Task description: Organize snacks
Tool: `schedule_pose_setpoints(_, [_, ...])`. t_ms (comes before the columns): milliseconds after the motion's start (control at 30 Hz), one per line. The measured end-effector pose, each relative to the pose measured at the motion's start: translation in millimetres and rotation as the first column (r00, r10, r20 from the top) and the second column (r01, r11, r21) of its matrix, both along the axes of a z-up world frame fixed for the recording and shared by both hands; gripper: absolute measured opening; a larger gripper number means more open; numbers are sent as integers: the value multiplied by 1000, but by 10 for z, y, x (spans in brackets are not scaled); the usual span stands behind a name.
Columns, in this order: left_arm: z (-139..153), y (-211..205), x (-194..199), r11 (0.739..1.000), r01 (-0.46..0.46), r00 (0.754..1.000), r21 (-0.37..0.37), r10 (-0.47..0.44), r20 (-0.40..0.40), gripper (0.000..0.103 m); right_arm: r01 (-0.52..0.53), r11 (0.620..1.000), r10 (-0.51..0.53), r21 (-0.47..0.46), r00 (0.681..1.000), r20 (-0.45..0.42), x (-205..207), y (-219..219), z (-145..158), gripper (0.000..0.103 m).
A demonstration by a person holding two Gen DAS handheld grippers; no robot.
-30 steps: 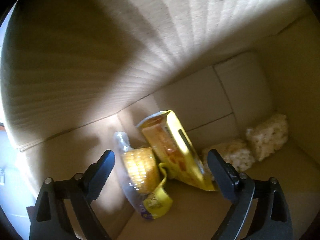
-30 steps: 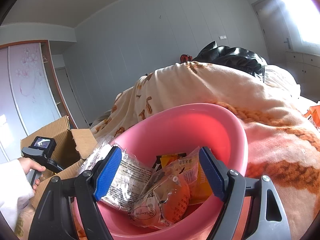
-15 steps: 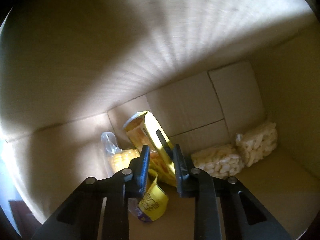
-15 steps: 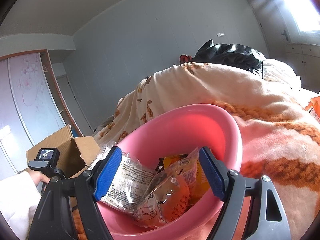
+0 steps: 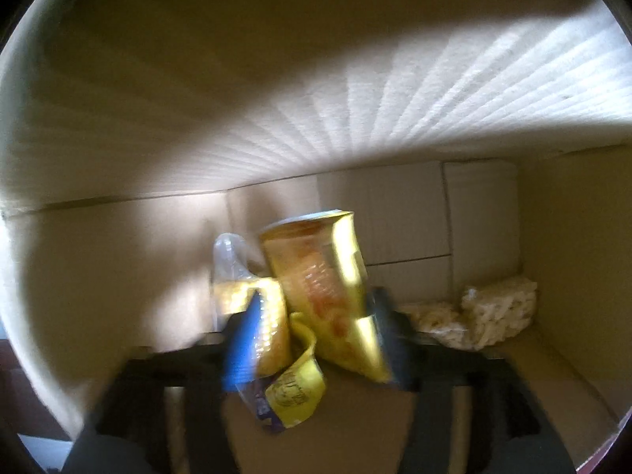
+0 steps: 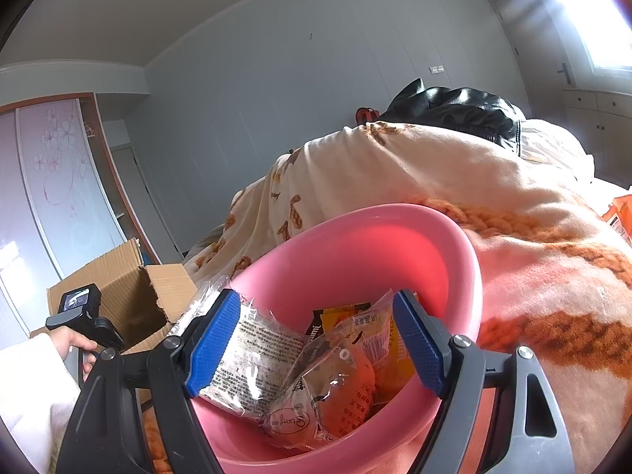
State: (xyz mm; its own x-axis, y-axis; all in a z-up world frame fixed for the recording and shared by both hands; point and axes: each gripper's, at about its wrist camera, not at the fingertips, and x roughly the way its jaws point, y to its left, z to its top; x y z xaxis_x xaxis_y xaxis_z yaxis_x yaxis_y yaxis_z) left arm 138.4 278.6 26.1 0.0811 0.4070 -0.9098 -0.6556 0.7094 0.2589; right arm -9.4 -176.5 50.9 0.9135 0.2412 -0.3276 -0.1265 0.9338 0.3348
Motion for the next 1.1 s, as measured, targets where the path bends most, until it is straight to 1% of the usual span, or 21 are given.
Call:
schedule_pose_setpoints(33, [9,15,4,1000,0,1000,-10,0,-3,75,0,1000,0,1,1000,0,1,1,0,79])
schedule_pose_setpoints(67, [59,3,17,1000,1,1000,-15,-1,-8,75,0,1000,0,2,1000,0,1,3,1,79])
schedule_pose_setpoints(167, [44,59,31,1000,-7,1000,-7,7,-24,75,0,1000,0,1,1000,0,1,4,3,79])
schedule_pose_setpoints(200, [22,73,42,1000,-7,1000,-4,7,-24,72,-1,1000,1,3,1000,0,2,2,4,79])
schedule_pose_setpoints(233, [-38,115,67,1000,-4,1000,2,4,-25,51,-1,1000,1,5,1000,-1,4,1,6,79])
schedule_pose_setpoints(267, [-38,128,59,1000,9,1000,-12,-10,-12,44,-1,1000,1,7,1000,-1,5,1,7,79])
schedule_pose_setpoints(300, [-23,126,48,1000,17,1000,-24,-17,-2,40,-1,1000,1,9,1000,0,5,-5,7,79])
schedule_pose_setpoints(367, [-5,149,25,998,30,999,-55,-29,21,29,-1,1000,1,11,1000,0,7,-11,9,79])
schedule_pose_setpoints(400, [-5,177,6,997,33,999,-65,-31,29,27,-1,1000,1,11,1000,1,6,-10,10,79])
schedule_pose_setpoints(433, [13,188,-10,997,28,999,-70,-26,37,24,0,1000,0,8,1000,1,8,-5,10,79])
schedule_pose_setpoints(467, [40,206,-30,996,21,998,-88,-16,55,16,0,1000,0,6,1000,0,8,-6,7,79])
schedule_pose_setpoints(533, [48,262,-58,995,13,998,-102,-7,61,10,-1,1000,1,3,1000,0,9,1,4,79])
schedule_pose_setpoints(600, [123,273,-95,994,12,998,-108,-6,58,8,-2,1000,2,-1,1000,1,3,0,0,79])
schedule_pose_setpoints(667, [173,339,-136,990,-3,998,-139,12,66,7,0,1000,0,0,1000,1,2,-3,0,79])
schedule_pose_setpoints(767, [141,580,-177,978,-3,997,-210,20,78,7,1,1000,-1,3,1000,0,5,-13,-4,79])
schedule_pose_setpoints(800, [138,629,-185,972,5,997,-234,13,78,7,2,1000,-2,2,1000,0,5,-15,-3,79])
schedule_pose_setpoints(833, [81,782,-197,964,9,997,-265,13,81,7,2,1000,-2,2,1000,0,3,-15,-3,79])
schedule_pose_setpoints(933, [115,1040,-220,934,21,995,-358,16,99,7,4,1000,-4,-3,1000,1,2,-11,-6,79])
schedule_pose_setpoints(967, [114,1113,-236,926,26,995,-376,12,97,7,5,1000,-5,-6,1000,1,1,-6,-6,79])
schedule_pose_setpoints(1033, [104,1236,-246,916,50,996,-397,-17,86,7,6,1000,-6,-10,1000,1,-2,-3,-5,79])
schedule_pose_setpoints(1100, [160,1330,-258,917,63,995,-395,-27,94,8,7,1000,-7,-14,1000,1,0,2,-4,79])
